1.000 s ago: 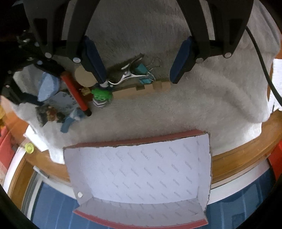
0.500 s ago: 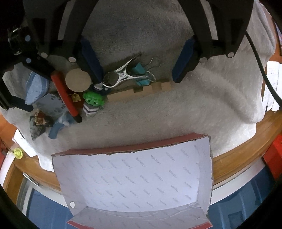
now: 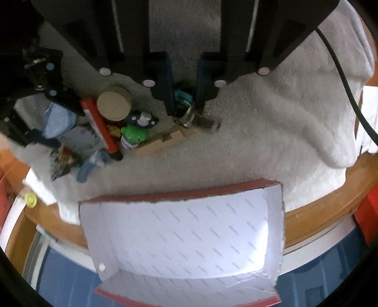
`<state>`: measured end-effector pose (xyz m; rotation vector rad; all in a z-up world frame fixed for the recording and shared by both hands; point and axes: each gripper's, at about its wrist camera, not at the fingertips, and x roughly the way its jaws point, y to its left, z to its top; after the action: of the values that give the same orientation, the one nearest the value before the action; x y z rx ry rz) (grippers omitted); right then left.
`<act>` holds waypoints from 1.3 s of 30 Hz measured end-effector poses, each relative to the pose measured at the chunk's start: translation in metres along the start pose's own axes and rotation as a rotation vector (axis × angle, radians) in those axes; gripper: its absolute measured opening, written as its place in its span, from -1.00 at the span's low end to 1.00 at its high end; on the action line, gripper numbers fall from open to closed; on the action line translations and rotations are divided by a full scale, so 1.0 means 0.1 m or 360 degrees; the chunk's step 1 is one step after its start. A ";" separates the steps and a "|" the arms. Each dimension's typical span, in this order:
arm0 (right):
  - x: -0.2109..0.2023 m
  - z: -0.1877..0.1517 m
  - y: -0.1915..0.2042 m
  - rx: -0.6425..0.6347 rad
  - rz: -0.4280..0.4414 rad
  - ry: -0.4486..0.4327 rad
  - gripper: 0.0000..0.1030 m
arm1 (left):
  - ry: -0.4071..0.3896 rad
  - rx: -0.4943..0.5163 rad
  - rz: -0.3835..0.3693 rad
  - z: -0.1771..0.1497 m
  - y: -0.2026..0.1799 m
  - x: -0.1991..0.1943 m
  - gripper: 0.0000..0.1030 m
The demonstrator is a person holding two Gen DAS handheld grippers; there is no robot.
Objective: Organize objects
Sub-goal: 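Reach the left tool to the teal binder clip and close on it, then carry the binder clip into the box with left tool while right carries correction tape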
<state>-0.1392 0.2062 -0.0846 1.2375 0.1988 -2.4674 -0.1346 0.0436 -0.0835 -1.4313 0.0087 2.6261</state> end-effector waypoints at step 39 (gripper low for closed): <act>-0.95 -0.29 0.91 -0.0001 -0.0099 -0.0160 0.72 | -0.0230 0.0004 -0.0172 -0.70 0.59 -1.22 -0.72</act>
<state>-0.0308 0.1559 -0.0231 1.1193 0.2139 -2.5749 -0.0187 -0.0360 -0.0238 -1.2020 -0.0793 2.6321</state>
